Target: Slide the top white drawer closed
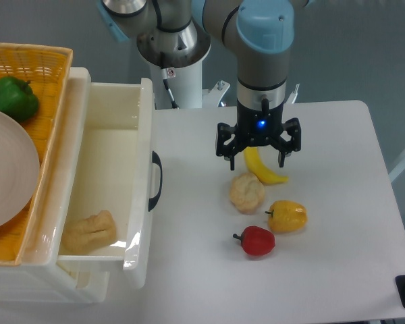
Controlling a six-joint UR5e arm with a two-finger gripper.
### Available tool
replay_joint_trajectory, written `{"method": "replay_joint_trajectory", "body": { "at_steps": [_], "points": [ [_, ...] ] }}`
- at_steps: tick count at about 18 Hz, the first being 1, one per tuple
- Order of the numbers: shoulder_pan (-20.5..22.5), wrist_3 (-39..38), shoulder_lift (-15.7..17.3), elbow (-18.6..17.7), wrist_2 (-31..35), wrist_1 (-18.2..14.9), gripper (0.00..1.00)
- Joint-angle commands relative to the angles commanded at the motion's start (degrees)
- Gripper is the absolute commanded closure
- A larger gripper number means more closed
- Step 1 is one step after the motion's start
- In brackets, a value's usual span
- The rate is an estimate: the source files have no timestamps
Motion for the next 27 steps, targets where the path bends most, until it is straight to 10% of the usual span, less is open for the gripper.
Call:
{"method": "replay_joint_trajectory", "body": {
  "at_steps": [27],
  "points": [
    [2.8,-8.0,-3.4,-1.6,-1.0,0.1,0.00]
  ]
}}
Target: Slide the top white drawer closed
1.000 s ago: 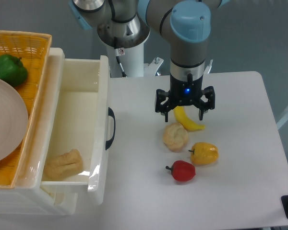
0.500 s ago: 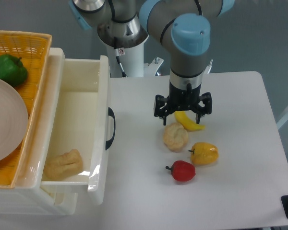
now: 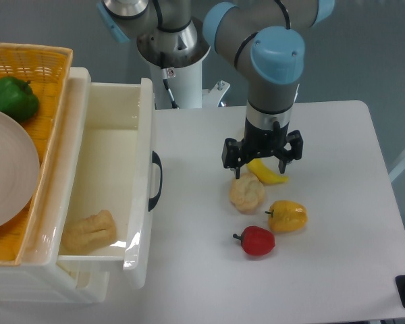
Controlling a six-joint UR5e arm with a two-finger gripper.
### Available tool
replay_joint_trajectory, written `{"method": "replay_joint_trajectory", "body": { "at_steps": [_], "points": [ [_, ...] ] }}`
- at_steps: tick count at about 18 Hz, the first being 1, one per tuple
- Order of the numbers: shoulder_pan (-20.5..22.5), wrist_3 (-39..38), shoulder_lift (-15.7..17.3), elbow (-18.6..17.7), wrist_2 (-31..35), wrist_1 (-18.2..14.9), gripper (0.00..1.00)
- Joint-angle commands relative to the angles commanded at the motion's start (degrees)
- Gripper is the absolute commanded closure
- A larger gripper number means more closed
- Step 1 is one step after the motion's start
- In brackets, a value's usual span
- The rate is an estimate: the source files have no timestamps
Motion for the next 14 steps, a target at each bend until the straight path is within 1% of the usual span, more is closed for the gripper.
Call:
{"method": "replay_joint_trajectory", "body": {
  "at_steps": [2,5,9,14],
  "points": [
    [0.4,-0.5,-0.1,0.0,-1.7,0.0,0.00],
    [0.4,-0.8,-0.2,-0.1,-1.7,-0.1,0.00],
    [0.4,-3.1,-0.7,-0.2,-1.3,-0.2,0.00],
    [0.5,-2.7,-0.5,-1.0,-1.0,-0.3,0.00]
  ]
}}
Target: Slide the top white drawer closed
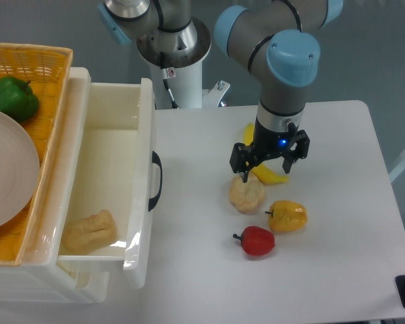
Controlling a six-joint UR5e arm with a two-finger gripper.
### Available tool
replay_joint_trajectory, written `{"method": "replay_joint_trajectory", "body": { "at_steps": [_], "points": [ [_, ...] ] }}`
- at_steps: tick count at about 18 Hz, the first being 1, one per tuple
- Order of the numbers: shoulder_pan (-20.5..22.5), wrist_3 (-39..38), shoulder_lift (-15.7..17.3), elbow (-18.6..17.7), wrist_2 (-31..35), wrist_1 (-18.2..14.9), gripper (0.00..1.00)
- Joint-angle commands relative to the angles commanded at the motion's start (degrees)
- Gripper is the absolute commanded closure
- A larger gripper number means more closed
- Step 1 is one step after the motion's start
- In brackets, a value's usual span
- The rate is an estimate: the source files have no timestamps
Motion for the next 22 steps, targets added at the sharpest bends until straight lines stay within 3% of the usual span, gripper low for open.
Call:
{"method": "replay_joint_trajectory", "body": {
  "at_steps": [9,15,22],
  "points": [
    [-0.1,-0.6,-0.3,1.0,0.2,0.0,0.00],
    [-0.7,-5.1,-1.0,1.1,2.5,0.1,0.00],
    [-3.8,-5.9,-2.3,0.5,4.6,0.5,0.00]
  ]
}}
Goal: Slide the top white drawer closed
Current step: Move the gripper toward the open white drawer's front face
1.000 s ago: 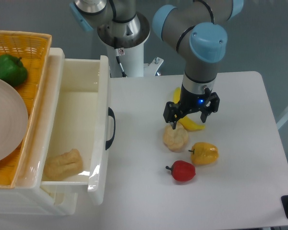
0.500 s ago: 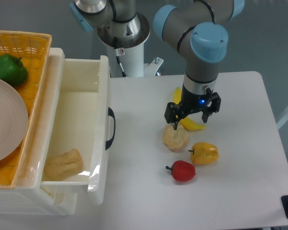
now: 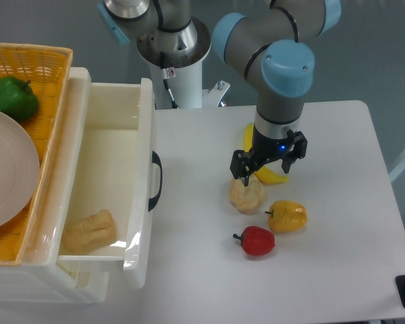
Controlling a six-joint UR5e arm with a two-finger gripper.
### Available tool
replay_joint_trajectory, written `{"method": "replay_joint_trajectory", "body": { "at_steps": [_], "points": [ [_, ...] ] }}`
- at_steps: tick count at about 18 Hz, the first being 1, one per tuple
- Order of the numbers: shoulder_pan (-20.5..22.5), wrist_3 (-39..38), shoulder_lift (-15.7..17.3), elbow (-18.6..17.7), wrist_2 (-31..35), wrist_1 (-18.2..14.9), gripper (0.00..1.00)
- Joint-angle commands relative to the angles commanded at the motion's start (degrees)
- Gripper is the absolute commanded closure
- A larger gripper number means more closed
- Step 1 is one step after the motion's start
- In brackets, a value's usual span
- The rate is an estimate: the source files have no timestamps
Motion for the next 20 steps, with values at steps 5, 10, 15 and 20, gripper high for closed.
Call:
{"method": "replay_joint_trajectory", "body": {
  "at_steps": [5,10,15,20],
  "points": [
    [-2.0,0.0,-0.8,0.0,0.6,0.0,0.00],
    [-3.6,0.0,-0.9,-1.6,1.1,0.0,0.00],
    [-4.8,-0.4,-1.3,-1.0,1.3,-0.4,0.00],
    [-4.8,-0.3,-3.3,-1.6,-5.6,-0.7,0.00]
  ]
}}
